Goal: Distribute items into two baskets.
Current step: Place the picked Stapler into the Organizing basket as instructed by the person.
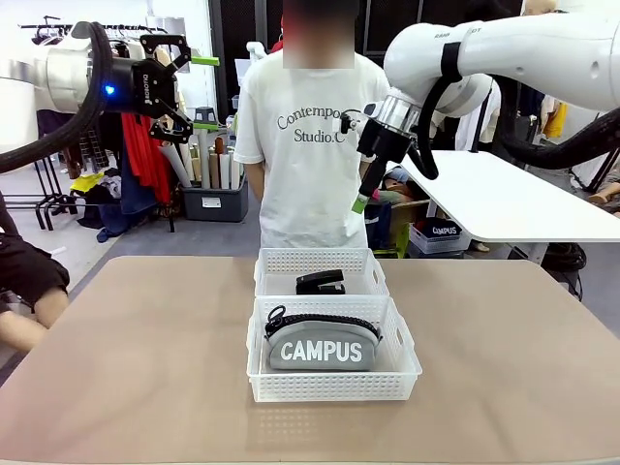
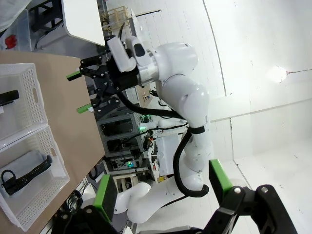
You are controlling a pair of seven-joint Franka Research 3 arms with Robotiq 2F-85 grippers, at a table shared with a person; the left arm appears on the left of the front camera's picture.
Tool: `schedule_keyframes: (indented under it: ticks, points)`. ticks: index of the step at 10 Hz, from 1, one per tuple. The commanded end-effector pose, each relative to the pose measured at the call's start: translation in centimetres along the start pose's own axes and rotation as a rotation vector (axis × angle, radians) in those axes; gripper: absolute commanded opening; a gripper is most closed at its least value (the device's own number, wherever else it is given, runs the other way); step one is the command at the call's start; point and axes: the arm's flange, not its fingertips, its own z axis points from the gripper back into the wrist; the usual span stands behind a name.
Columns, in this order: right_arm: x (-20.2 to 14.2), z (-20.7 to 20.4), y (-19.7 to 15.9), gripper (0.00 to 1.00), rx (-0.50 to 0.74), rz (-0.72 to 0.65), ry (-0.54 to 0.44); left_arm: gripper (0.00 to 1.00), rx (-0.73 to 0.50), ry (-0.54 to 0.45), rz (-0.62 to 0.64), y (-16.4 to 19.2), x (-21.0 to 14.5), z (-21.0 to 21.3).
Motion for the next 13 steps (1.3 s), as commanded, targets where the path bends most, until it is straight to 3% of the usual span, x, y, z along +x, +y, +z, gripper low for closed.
schedule_keyframes:
  ticks: [1,3,4,6,8,10,12,13]
  points:
    - [-1.4,4.7,0.1,1.00,0.090,-0.006,-0.127,1.00,-0.003,0.008,-0.002,-0.1,-0.1,0.0]
    - [-2.8,8.8,0.3,1.00,0.104,-0.001,-0.224,1.00,-0.003,0.008,-0.002,-0.1,-0.1,0.0]
    - [-3.3,10.6,0.7,1.00,0.113,-0.117,-0.239,1.00,-0.003,0.008,-0.002,-0.1,-0.1,0.0]
    - [-5.0,14.9,1.0,1.00,0.266,-0.428,-0.265,1.00,-0.003,0.008,-0.002,-0.1,-0.1,0.0]
    - [-7.7,17.3,0.3,1.00,0.382,-0.633,-0.306,1.00,-0.003,0.008,-0.002,-0.1,-0.1,0.0]
    - [-11.3,18.4,-0.4,1.00,0.519,-0.722,-0.397,1.00,-0.003,0.008,-0.002,-0.1,-0.1,0.0]
    - [-12.7,18.4,-0.8,1.00,0.624,-0.671,-0.483,1.00,-0.003,0.008,-0.002,-0.1,-0.1,0.0]
    - [-12.1,18.9,-1.0,1.00,0.517,-0.694,-0.358,1.00,-0.003,0.008,-0.002,-0.1,-0.1,0.0]
